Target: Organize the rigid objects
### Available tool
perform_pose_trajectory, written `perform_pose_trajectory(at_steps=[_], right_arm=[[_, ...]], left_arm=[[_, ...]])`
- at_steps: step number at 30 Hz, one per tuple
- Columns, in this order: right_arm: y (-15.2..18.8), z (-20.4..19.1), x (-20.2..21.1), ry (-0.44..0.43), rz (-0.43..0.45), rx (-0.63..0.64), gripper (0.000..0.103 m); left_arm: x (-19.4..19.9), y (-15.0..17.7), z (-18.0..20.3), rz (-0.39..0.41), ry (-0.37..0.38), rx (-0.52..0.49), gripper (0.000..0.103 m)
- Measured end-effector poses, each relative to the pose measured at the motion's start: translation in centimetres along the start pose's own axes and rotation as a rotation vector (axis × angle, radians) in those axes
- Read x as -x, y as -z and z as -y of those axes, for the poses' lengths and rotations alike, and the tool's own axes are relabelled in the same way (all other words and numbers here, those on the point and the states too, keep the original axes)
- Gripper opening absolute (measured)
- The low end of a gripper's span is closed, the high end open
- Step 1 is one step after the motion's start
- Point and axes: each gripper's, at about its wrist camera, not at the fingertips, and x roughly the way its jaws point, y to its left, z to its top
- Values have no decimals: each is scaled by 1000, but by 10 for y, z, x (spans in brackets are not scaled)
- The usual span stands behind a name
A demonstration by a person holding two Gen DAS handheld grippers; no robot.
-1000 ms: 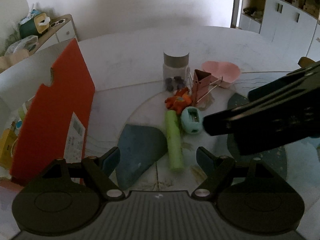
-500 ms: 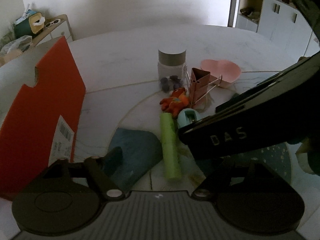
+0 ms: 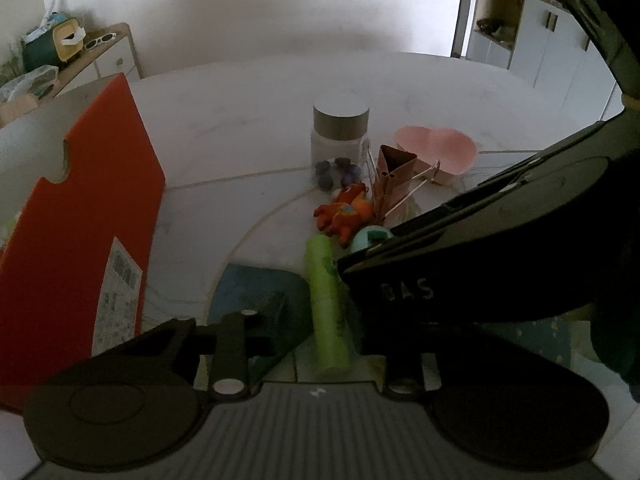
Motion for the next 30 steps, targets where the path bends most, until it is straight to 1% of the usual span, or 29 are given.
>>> perform_pose_trajectory(at_steps=[2,5,8,15,24,30], right_arm=[[1,1,1,5,-2,-4,35],[2,7,4,4,-1,-31,35],[6,13,9,-6,-4,-63,35],[23,15,28,-5,4,-82,35],[34,-2,70,-4,57,-43,35],[33,-19,92,5,84,-9,35]], left_arm=[[1,0,-1,-3,2,-1,21],[2,1,-4,-13,2,4,16],[4,3,-5,-20,4,1,16],[15,3,-7,-22,20,-2,16],[48,-1,-8,-22,77,34,16],[76,-6,-12,-5,90,45,16]])
